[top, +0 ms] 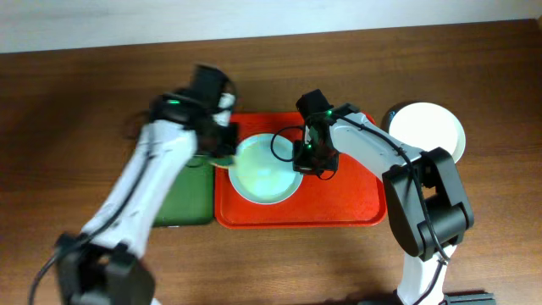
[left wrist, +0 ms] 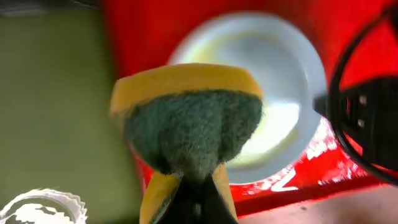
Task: Clean dirty plates on tray and stack at the side
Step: 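Scrub the light blue plate with the sponge while right gripper holds it, then return the sponge to the green tray and withdraw the left gripper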
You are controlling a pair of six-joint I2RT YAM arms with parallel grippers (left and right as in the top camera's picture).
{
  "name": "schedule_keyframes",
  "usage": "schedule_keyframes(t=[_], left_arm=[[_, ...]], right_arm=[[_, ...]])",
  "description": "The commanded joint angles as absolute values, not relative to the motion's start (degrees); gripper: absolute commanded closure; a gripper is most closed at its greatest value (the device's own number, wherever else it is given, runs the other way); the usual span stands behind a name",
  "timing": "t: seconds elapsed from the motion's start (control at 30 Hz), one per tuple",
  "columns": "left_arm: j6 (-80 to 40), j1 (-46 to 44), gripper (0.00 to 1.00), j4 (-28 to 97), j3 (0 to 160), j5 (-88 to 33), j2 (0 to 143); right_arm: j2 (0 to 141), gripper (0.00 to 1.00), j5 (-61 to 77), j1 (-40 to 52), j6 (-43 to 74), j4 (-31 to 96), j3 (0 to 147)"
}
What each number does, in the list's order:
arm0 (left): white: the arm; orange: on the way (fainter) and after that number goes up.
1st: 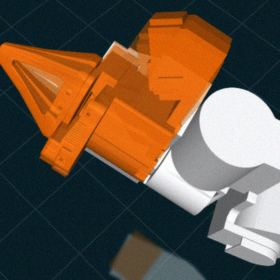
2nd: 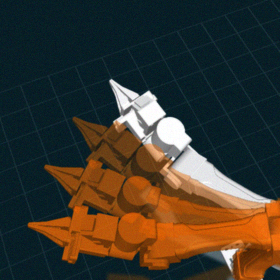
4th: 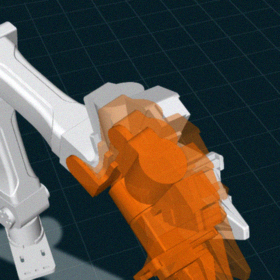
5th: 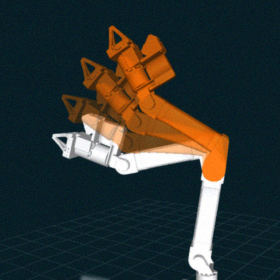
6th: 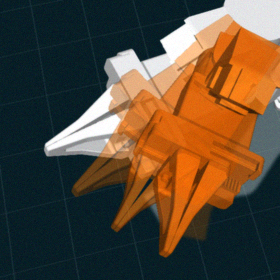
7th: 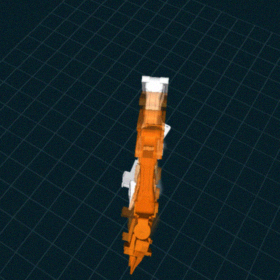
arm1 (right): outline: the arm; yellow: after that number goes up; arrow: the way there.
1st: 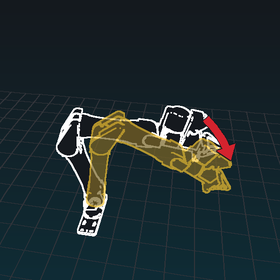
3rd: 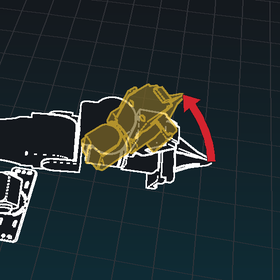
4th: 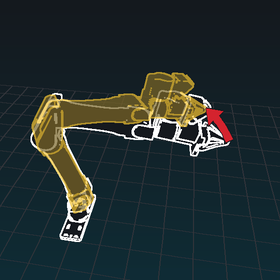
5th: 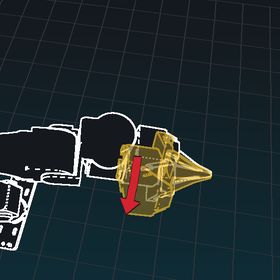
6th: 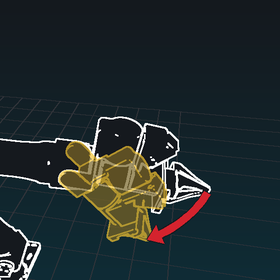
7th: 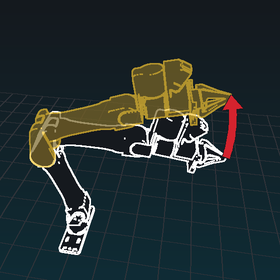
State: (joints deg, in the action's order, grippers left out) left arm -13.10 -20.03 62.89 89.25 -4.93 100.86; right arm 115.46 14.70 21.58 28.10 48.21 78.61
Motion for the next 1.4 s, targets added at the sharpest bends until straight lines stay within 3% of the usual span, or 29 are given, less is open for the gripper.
schedule_keyframes(t=[0.0,0.17,0.47,0.5,0.53,0.57,0.6,0.63,0.67,0.7,0.83,0.87,0.9,0.97,1.03,1.07,1.37], left_arm=[[-13.39,-10.83,1.0,69.21,90.26,1.98,96.88],[-13.43,-1.41,1.0,65.21,80.68,1.83,97.06],[-13.17,-1.43,1.0,42.68,61.49,0.25,97.17],[-13.17,-1.43,0.95,42.78,61.19,0.21,97.17],[-13.17,-1.43,0.58,43.03,61.28,-0.73,96.97],[-13.19,-1.32,0.37,44.01,62.35,-1.93,96.57],[-13.19,-1.32,0.35,46.22,65.01,-3.11,95.9],[-13.21,-1.32,0.08,49.89,69.19,-3.46,94.72],[-13.21,-1.32,0.0,54.02,73.89,-3.44,93.08],[-13.21,-1.32,0.01,56.71,77.01,-3.44,91.74],[-13.19,-1.32,0.0,62.41,85.45,-2.68,80.23],[-13.19,-1.32,0.01,62.92,85.45,-1.69,77.34],[-13.19,-1.32,0.01,62.92,85.45,-1.67,75.29],[-13.19,-1.32,0.01,63.2,85.45,-1.69,73.93],[-13.19,-1.32,0.01,66.02,85.43,-1.69,74.02],[-13.19,-1.32,0.01,66.59,85.43,-1.69,74.02],[-13.19,-1.32,0.01,66.59,85.43,-1.69,74.02]], right_arm=[[115.57,0.95,14.39,22.22,27.92,48.18,78.0],[115.57,0.95,14.37,22.22,27.92,48.14,78.0],[115.57,0.95,14.37,22.22,27.92,47.94,78.0],[115.57,0.94,14.37,22.22,27.92,47.94,78.0],[115.57,0.77,14.37,22.22,27.92,47.77,78.0],[115.57,0.72,14.37,22.22,27.92,47.66,78.0],[115.57,0.68,14.39,22.22,27.92,47.7,78.0],[115.57,0.64,14.37,22.22,27.92,47.72,78.0],[115.57,0.6,14.37,22.22,27.92,47.7,78.0],[115.57,0.56,14.37,22.22,27.92,47.7,78.0],[115.57,0.11,13.72,22.22,27.92,47.66,78.0],[115.57,0.11,12.58,22.22,27.92,47.68,78.0],[115.57,0.2,12.01,22.22,27.92,47.72,78.0],[115.57,0.72,11.99,22.22,27.92,47.72,78.0],[115.57,0.82,11.94,22.22,27.92,47.68,78.0],[115.57,0.96,11.75,22.22,27.9,47.7,78.0],[115.57,0.96,11.38,22.04,24.03,47.53,78.02]])
